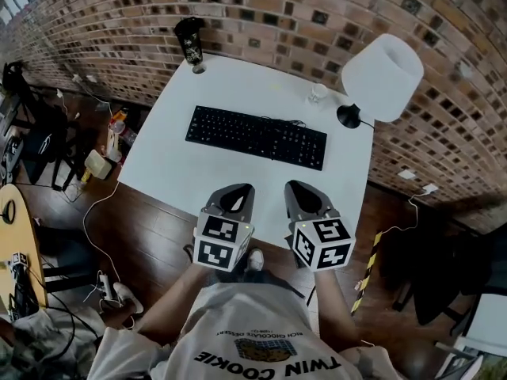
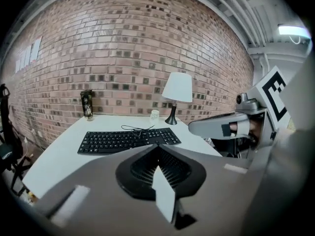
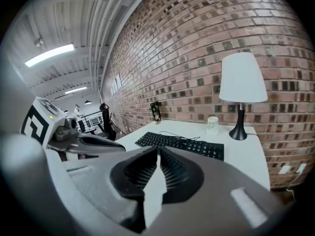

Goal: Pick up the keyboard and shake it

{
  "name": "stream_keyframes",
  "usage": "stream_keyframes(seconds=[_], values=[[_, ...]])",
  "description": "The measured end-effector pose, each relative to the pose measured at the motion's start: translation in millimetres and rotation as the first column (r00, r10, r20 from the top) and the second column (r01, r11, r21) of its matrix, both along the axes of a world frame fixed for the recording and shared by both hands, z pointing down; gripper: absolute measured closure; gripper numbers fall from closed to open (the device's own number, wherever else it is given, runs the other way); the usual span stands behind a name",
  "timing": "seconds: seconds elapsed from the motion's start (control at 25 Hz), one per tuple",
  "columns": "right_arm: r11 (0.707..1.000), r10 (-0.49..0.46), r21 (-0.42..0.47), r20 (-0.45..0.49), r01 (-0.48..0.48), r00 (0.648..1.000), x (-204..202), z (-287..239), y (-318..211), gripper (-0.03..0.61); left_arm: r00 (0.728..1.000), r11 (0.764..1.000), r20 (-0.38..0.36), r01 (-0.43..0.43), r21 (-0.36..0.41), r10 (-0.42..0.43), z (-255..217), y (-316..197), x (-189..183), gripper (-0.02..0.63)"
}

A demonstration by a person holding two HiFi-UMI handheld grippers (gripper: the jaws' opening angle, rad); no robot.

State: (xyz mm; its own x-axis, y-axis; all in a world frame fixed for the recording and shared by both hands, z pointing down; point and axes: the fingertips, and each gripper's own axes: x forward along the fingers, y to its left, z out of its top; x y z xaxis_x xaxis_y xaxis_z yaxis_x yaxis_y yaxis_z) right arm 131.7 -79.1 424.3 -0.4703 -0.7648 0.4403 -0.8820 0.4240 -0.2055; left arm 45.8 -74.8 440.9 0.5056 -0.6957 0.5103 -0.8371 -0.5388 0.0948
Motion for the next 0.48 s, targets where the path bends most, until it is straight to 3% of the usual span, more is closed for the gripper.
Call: stream_keyframes(seconds=[0.16, 0.32, 0.4, 0.48], values=[[0.998, 0.042, -0.034, -0.025, -0.043, 0.999, 14, 12, -38, 0.568, 0.998, 0.997, -0.037, -0.055, -0.045, 0.053, 12, -51, -30, 0.600], [0.992, 0.110, -0.053, -0.073, -0.114, 0.991, 29, 25, -78, 0.568, 0.992, 0.988, -0.056, -0.116, -0.103, 0.110, 29, -106, -68, 0.546], [0.986, 0.144, -0.075, -0.066, -0.149, 0.987, 37, 32, -98, 0.566, 0.991, 0.984, -0.058, -0.127, -0.121, 0.121, 38, -134, -92, 0.535], [0.977, 0.174, -0.121, -0.028, -0.176, 0.984, 45, 43, -115, 0.566, 0.989, 0.978, -0.068, -0.139, -0.157, 0.129, 50, -159, -116, 0.481]])
